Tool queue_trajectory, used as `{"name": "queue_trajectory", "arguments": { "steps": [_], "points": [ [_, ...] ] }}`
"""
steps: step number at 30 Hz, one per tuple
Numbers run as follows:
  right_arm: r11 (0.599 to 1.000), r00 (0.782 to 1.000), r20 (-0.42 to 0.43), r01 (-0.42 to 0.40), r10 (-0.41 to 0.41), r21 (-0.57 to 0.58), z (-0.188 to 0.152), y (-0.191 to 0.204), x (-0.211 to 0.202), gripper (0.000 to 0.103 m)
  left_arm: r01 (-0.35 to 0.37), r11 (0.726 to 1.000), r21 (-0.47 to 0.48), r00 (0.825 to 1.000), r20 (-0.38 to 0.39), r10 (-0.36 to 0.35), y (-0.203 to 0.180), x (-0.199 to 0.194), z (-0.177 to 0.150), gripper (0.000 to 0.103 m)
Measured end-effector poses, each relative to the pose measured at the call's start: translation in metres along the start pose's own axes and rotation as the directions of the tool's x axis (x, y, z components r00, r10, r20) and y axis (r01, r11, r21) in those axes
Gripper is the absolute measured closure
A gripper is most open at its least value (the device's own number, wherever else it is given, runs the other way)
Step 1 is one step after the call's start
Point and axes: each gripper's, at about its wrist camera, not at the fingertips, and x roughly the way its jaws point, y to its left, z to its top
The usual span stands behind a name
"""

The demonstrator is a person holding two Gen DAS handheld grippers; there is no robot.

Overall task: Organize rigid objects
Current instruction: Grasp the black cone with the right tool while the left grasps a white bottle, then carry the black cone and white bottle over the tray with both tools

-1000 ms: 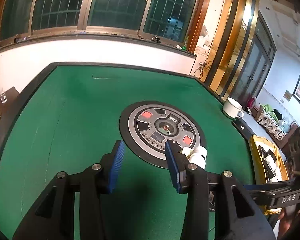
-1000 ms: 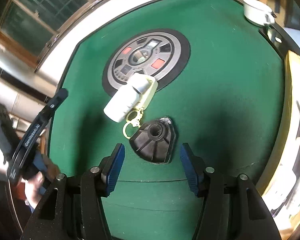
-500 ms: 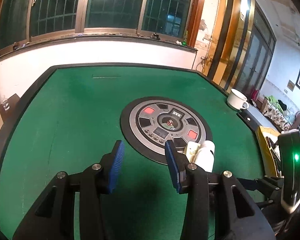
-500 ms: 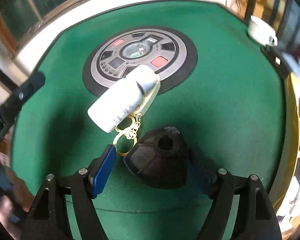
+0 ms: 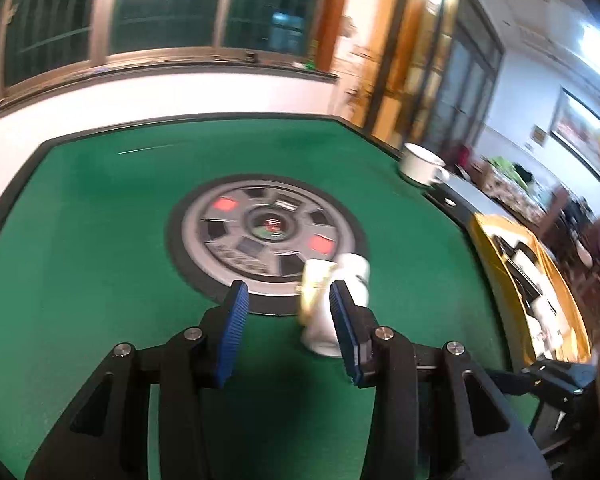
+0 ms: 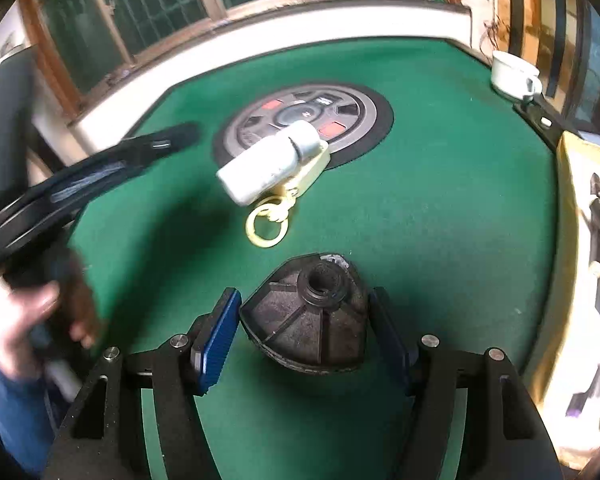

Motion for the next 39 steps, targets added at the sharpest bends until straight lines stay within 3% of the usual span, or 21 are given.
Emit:
{"name": "queue_trajectory", "arguments": {
  "steps": [3, 5, 9, 13, 20, 23, 30, 34, 39],
  "points": [
    [0.999, 0.996, 0.084, -0.021, 0.023, -0.029, -0.015, -0.003, -0.033, 0.043, 0.007, 0.998, 0.061, 0.999, -0.034, -0.005, -0.016, 0.005, 0.004, 0.063],
    [0.999, 0.994, 0.105, -0.032, 0.033, -0.013, -0.020, -0.011, -0.046, 0.043, 0.003, 0.996, 0.084, 0.999, -0.037, 0.000, -0.025, 0.006, 0.007, 0.063],
    [0.995, 0.989, 0.123, -0.083, 0.077, 0.050, -0.028, -0.030, -0.060, 0.043, 0.026, 0.993, 0.118, 0.993, -0.115, -0.012, -0.037, 0.018, 0.010, 0.063],
    [0.989, 0.983, 0.152, -0.114, 0.100, 0.090, -0.039, -0.046, -0.072, 0.043, -0.016, 0.980, 0.196, 0.986, -0.159, 0.048, -0.049, 0.034, 0.008, 0.063],
    [0.982, 0.971, 0.211, -0.138, 0.109, 0.128, -0.054, -0.064, -0.098, 0.043, -0.010, 0.986, 0.169, 0.972, -0.231, 0.050, -0.040, 0.065, 0.004, 0.063],
    [0.980, 0.969, 0.223, -0.142, 0.108, 0.141, -0.059, -0.070, -0.104, 0.043, 0.001, 0.994, 0.109, 0.981, -0.194, 0.020, -0.032, 0.060, 0.000, 0.071],
    [0.975, 0.965, 0.242, -0.148, 0.104, 0.169, -0.063, -0.081, -0.106, 0.043, 0.025, 0.999, 0.025, 0.993, -0.116, -0.022, -0.030, 0.034, -0.007, 0.071],
    [0.974, 0.965, 0.239, -0.148, 0.105, 0.169, -0.063, -0.083, -0.103, 0.043, 0.062, 0.996, 0.069, 0.997, -0.040, -0.059, -0.054, 0.010, -0.005, 0.071],
    [0.976, 0.962, 0.256, -0.137, 0.090, 0.171, -0.060, -0.087, -0.110, 0.043, 0.160, 0.981, 0.111, 0.987, -0.013, -0.159, -0.090, -0.009, -0.006, 0.071]
  ]
}}
